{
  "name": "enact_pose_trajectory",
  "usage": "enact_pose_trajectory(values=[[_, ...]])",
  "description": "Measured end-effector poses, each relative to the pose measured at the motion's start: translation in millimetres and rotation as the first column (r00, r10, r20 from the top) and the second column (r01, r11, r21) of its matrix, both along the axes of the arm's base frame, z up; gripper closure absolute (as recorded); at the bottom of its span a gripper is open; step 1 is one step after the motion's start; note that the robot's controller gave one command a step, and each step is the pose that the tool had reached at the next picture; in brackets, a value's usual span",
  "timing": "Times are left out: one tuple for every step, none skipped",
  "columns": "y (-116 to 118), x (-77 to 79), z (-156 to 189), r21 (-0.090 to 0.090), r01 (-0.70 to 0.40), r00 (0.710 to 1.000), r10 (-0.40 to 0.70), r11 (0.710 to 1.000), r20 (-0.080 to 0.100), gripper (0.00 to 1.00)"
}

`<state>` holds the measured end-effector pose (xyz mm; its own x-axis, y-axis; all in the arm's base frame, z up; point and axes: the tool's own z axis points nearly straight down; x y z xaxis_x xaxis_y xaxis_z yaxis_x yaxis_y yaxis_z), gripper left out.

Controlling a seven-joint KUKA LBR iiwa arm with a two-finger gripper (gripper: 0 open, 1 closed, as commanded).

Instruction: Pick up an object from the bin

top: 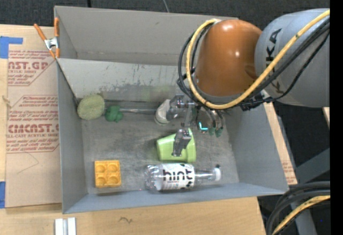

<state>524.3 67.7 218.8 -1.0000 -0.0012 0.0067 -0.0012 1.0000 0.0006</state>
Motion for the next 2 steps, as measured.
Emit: enact_pose_trajectory(values=[[-0.4,1.7,3.7,0.0,0.001,1.0,-0.001,1.0,0.008,0.0],[-18.3,8.8,-62.7,0.0,-0.024,1.0,0.024,1.0,0.013,0.0]])
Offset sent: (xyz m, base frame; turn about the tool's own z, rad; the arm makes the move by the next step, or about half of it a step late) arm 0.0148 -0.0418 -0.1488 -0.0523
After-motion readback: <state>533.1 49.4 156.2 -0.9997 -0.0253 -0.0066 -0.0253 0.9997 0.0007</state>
